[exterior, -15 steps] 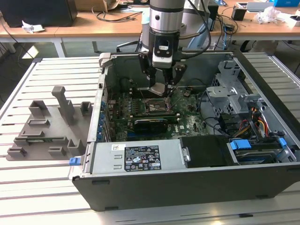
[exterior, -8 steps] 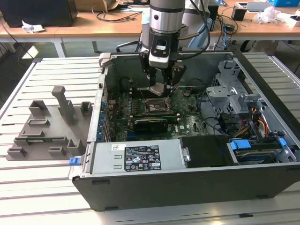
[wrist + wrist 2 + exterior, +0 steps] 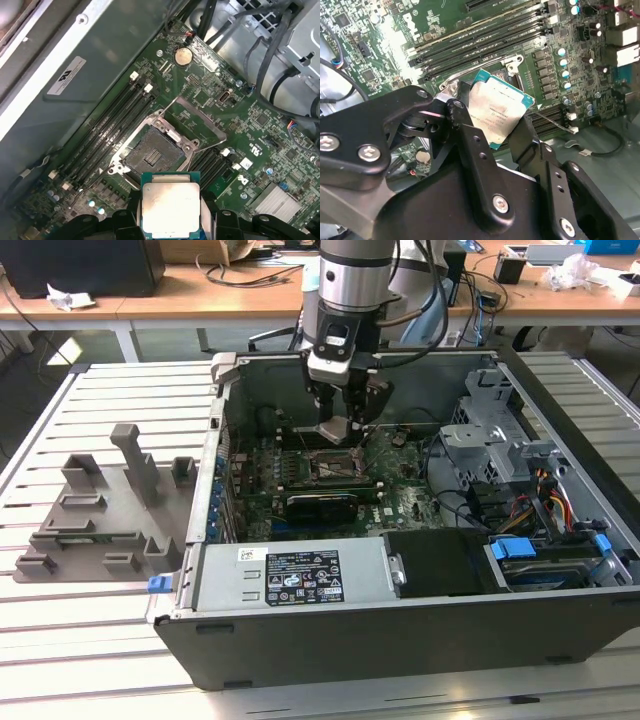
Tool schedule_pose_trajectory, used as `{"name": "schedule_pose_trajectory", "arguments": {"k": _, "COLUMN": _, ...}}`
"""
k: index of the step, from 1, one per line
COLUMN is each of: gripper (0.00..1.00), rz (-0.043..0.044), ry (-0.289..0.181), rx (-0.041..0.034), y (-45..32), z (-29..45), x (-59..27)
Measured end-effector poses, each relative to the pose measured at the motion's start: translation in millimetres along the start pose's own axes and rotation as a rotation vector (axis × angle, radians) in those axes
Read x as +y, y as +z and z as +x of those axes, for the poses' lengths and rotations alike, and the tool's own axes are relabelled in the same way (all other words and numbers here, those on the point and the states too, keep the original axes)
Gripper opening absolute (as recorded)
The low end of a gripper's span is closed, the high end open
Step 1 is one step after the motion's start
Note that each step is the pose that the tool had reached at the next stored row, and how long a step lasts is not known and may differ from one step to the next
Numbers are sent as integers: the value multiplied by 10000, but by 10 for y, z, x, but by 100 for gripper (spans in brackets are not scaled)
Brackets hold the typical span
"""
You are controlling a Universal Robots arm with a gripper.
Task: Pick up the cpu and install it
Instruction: 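Place the cpu into insertion slot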
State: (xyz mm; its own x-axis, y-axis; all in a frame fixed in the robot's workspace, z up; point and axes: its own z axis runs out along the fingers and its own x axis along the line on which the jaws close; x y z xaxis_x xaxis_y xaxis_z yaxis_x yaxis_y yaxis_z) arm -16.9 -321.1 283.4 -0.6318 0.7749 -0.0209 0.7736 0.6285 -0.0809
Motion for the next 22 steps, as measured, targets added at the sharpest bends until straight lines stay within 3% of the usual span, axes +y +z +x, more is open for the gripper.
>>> {"name": "schedule_pose_trajectory", "arguments": {"k": 22, "gripper": 55, "rz": 78, "ry": 835, "rx": -6, "y": 5, "z": -1, "x": 2}}
